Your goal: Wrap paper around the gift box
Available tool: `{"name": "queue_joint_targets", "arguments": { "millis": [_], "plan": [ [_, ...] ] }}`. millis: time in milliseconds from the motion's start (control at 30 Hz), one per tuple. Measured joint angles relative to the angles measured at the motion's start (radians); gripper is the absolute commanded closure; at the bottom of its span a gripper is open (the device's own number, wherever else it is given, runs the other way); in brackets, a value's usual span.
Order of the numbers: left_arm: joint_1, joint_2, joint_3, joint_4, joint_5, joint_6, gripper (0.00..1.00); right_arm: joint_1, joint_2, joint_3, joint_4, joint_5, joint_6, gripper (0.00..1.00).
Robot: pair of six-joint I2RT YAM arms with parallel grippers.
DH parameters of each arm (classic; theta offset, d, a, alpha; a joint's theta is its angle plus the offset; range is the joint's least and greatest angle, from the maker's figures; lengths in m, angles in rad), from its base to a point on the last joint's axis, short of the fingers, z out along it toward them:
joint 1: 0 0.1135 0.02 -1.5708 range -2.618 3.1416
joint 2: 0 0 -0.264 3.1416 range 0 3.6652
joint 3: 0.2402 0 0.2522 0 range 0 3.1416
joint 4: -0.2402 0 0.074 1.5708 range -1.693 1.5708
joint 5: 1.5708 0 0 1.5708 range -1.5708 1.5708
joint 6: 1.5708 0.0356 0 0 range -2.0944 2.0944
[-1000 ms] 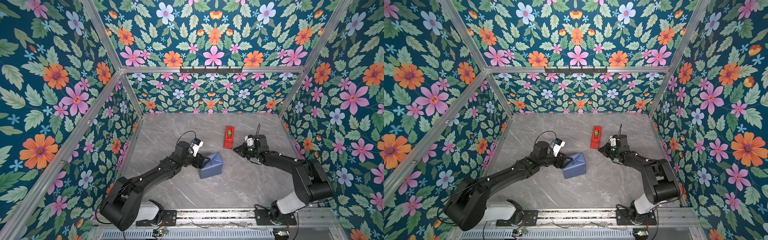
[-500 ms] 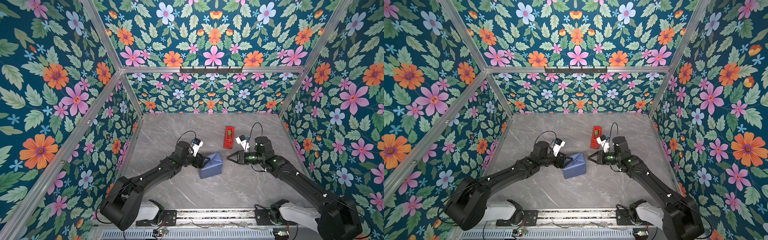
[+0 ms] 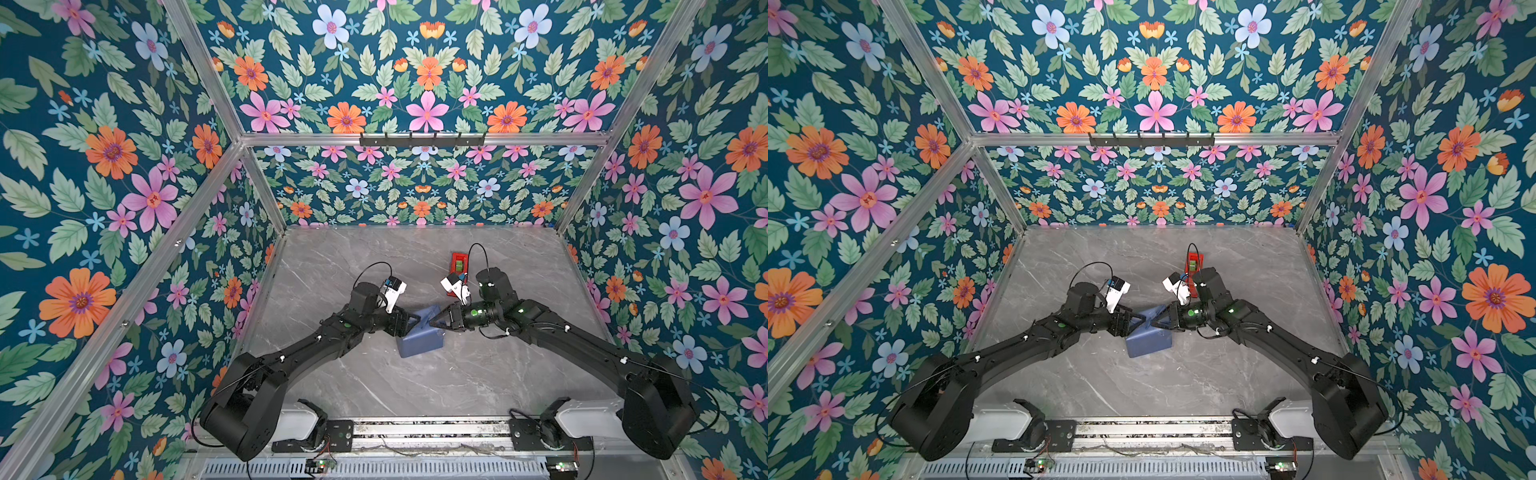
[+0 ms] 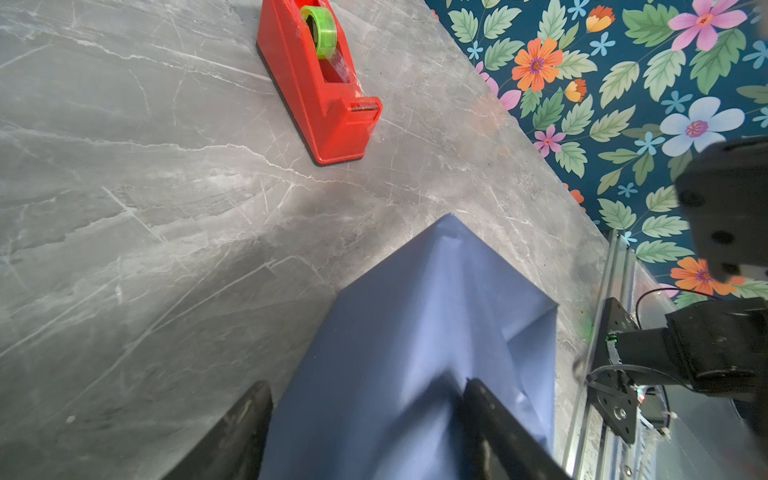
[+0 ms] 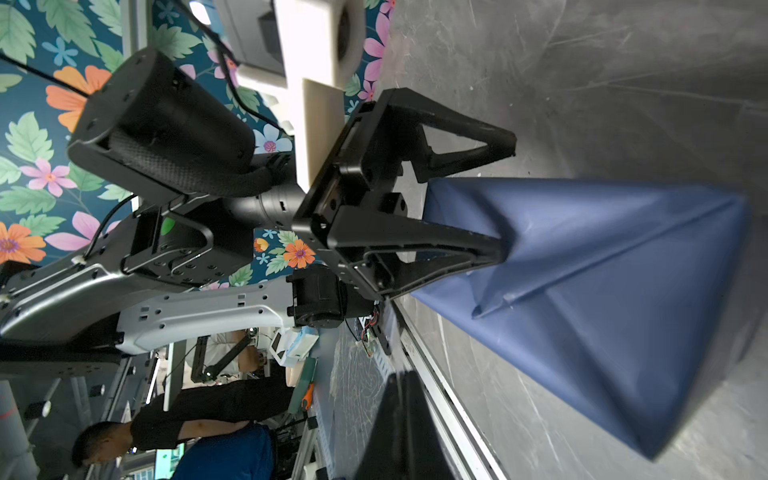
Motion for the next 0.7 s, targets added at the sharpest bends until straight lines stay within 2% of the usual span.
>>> {"name": "queue_joint_targets", "arguments": {
  "millis": [133, 300, 600, 700],
  "plan": [
    [0.000, 0.000, 0.000, 0.000, 0.000, 0.000, 0.26, 0.024, 0.014, 0.020, -0.007, 0.030, 0.040, 1.00],
    [0.000, 0.000, 0.000, 0.001, 0.000, 0.000, 0.26, 0.051, 0.018, 0.021, -0.003, 0.092, 0.034, 1.00],
    [0.000, 0.000, 0.000, 0.002, 0.000, 0.000, 0.26, 0.127, 0.042, -0.038, 0.146, 0.248, -0.030, 1.00],
    [0.000, 0.000, 0.000, 0.002, 0.000, 0.000, 0.26, 0.142, 0.053, -0.069, 0.200, 0.332, -0.041, 1.00]
  ]
}}
